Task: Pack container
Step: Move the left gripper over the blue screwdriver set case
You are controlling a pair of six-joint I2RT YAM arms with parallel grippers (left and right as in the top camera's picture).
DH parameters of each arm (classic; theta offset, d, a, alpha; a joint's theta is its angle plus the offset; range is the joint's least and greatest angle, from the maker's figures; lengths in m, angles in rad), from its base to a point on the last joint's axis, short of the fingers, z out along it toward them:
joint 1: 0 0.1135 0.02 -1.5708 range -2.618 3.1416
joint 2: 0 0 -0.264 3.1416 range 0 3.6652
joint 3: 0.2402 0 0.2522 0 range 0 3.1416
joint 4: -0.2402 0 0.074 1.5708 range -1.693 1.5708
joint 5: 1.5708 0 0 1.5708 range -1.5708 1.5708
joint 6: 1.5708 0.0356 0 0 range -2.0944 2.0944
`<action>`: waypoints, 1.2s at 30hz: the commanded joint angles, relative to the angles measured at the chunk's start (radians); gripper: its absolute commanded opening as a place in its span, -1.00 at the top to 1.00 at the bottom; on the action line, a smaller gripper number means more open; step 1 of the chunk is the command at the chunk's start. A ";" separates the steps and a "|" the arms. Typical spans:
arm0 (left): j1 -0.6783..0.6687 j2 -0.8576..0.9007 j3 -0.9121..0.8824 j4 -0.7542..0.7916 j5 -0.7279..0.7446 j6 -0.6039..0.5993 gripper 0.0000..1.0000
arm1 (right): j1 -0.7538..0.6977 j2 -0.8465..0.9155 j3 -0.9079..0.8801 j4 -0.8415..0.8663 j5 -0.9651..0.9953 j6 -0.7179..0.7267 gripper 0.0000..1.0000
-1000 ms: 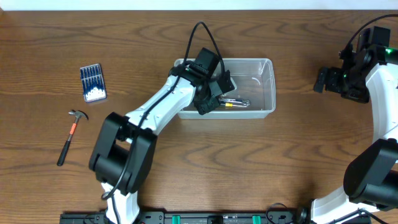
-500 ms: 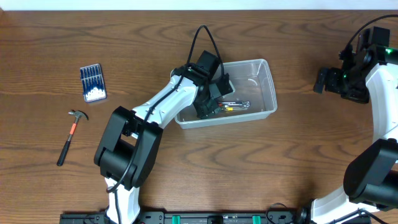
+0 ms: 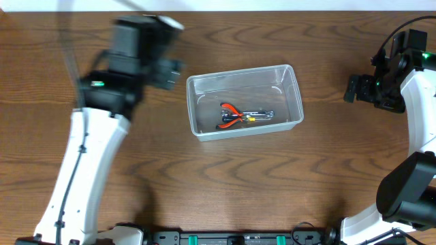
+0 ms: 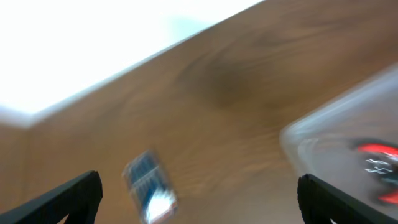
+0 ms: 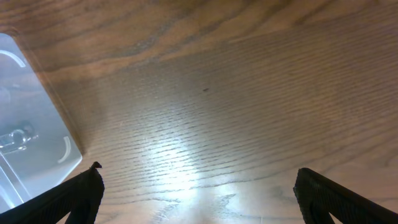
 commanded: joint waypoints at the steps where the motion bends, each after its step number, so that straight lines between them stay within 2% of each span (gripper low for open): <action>1: 0.182 0.084 -0.020 -0.061 -0.008 -0.264 -0.97 | 0.006 0.003 -0.006 -0.001 0.016 -0.018 -0.98; 4: 0.302 0.148 -0.020 -0.094 0.066 -0.391 -0.97 | 0.007 0.003 -0.006 -0.001 0.016 -0.018 -0.98; 6: 0.355 0.194 -0.020 -0.101 0.132 -0.391 -0.97 | 0.006 0.003 -0.006 -0.001 0.016 -0.018 -0.98; 8: 0.388 0.236 -0.020 -0.099 0.175 -0.333 -0.97 | 0.006 0.003 -0.006 -0.002 0.016 -0.019 -0.99; 10: 0.413 0.283 -0.020 -0.084 0.174 -0.311 -0.97 | 0.006 0.003 -0.006 -0.005 0.016 -0.019 -0.98; 15: 0.468 0.398 -0.020 -0.048 0.171 -0.383 -0.97 | 0.006 0.003 -0.006 -0.020 0.016 -0.022 -0.99; 24: 0.482 0.572 -0.020 0.060 0.171 -0.380 -0.97 | 0.007 0.003 -0.006 -0.040 0.015 -0.021 -0.99; 36: 0.497 0.606 0.000 0.106 0.171 -0.273 -0.97 | 0.007 0.003 -0.006 -0.082 0.016 -0.022 -0.98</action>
